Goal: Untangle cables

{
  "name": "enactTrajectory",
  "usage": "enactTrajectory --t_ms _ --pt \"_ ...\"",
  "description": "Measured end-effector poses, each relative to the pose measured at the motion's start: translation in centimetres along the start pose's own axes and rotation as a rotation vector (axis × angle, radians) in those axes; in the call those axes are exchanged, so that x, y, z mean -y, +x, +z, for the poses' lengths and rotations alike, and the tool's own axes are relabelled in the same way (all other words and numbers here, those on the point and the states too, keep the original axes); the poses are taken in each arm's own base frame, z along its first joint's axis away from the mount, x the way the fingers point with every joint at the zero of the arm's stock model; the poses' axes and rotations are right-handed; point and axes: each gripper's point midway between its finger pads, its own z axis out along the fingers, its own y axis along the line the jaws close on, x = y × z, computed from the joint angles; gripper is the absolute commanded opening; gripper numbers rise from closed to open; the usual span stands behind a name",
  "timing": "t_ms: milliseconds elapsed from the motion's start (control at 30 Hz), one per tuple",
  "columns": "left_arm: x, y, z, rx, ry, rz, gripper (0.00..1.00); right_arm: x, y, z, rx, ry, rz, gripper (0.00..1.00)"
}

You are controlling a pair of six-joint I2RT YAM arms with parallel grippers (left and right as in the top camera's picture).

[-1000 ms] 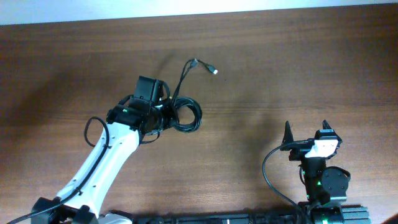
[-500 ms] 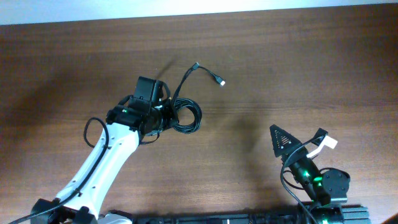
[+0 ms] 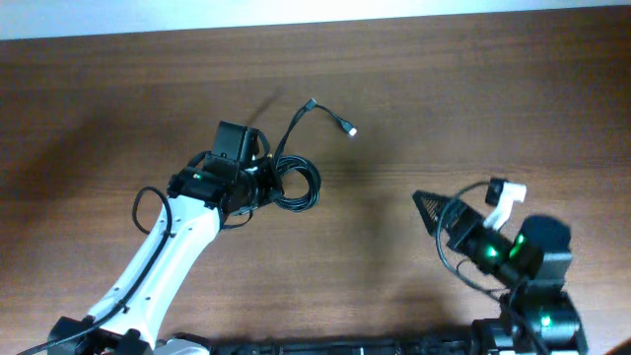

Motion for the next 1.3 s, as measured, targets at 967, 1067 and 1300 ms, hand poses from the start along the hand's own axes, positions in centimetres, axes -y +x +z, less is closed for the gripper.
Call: enactTrajectory --t_ms 967,1067,1300 --pt "4.0 3.0 -0.8 -0.243 0.172 -0.631 0.00 -1.2 9.2 13.1 -0.376 -0.039 -0.109 0.41" --pt "4.4 3.2 -0.9 -0.268 0.189 -0.630 0.00 -1.2 9.1 13.1 -0.368 -0.035 -0.102 0.40" --pt "6.7 3.8 -0.7 -0.252 0.235 -0.559 0.00 -0.5 8.5 13.3 -0.334 0.002 -0.097 0.15"
